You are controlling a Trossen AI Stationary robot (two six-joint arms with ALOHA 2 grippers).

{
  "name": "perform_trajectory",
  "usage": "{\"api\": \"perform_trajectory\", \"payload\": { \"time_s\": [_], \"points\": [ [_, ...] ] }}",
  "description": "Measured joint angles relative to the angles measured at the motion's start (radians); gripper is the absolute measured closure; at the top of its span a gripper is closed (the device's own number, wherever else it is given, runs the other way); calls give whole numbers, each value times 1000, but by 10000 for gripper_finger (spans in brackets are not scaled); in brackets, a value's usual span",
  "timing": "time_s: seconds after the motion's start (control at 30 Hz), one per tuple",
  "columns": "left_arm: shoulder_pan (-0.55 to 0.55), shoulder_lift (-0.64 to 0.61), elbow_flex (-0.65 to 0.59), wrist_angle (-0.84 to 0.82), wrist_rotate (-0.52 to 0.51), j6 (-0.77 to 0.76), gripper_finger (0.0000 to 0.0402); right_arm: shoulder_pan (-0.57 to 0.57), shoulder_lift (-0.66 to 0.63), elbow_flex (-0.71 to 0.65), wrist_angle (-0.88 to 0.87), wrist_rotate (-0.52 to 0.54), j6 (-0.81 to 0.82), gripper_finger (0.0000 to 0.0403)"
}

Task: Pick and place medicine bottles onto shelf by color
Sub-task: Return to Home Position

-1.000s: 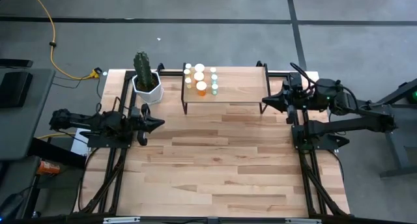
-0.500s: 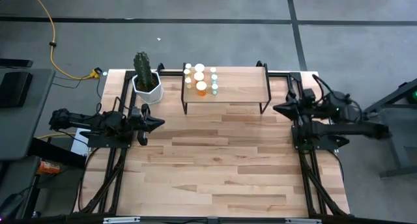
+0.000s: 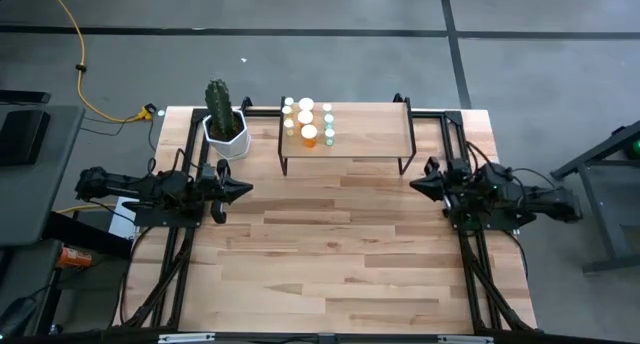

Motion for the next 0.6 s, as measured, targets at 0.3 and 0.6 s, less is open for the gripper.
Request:
{"api": "perform_trajectory", "payload": {
  "time_s": [0.3, 0.6],
  "points": [
    [0, 0, 0, 1, 0, 0, 398, 19, 3, -73, -29, 138, -132, 403],
    [0, 0, 0, 1, 0, 0, 398, 47, 34, -71, -134, 124, -194, 403]
  ]
}}
